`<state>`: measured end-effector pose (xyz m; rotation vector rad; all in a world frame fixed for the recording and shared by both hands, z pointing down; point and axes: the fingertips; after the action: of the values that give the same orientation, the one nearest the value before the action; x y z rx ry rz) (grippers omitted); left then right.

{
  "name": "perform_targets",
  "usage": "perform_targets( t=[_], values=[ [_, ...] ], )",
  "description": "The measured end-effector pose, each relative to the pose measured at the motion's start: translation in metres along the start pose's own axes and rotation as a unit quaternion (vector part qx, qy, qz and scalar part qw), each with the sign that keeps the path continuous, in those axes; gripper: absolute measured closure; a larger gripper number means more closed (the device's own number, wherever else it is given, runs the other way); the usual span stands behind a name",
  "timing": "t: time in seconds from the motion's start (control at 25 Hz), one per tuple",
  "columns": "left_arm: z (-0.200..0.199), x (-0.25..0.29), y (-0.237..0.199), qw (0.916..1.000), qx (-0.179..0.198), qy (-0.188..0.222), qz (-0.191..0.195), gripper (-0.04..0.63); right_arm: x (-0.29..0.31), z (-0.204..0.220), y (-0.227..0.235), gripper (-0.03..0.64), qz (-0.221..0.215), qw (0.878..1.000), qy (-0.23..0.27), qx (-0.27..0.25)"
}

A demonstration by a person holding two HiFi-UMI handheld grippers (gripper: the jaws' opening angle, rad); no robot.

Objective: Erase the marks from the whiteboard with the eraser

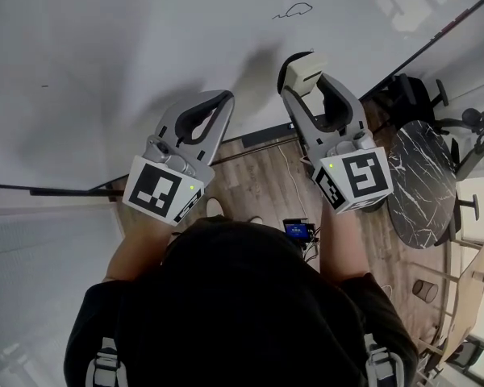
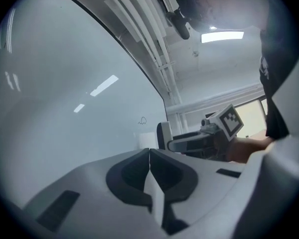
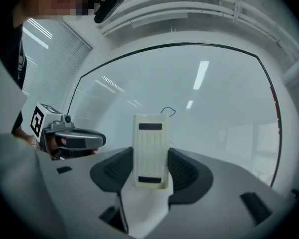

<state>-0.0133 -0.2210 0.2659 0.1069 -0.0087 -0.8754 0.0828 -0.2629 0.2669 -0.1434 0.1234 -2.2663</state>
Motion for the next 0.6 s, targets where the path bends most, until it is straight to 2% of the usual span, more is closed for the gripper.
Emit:
perform_targets(
  t=[0.2,0.6],
  values=[
    [-0.009,0.005,-0.013,0.9998,-0.002,0.015,0.015,0.589,0.022,-0.028,0.002,0.397,0.025,0.999,-0.008,-0.031],
    [-0.014,0.009,-0.029,0.999,-0.003,0.027,0.035,0.589,0.053,-0.052,-0.008,0.397,0.063,0.993,-0.031,-0.092]
  ],
)
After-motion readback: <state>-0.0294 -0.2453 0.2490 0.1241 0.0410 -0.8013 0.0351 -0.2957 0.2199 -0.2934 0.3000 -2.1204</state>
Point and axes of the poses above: the fingertips, and each gripper's own axes: x forward along the fingers, y to its right, z out of its underside, and after that the axes turned 1 degree about -y, right-handed
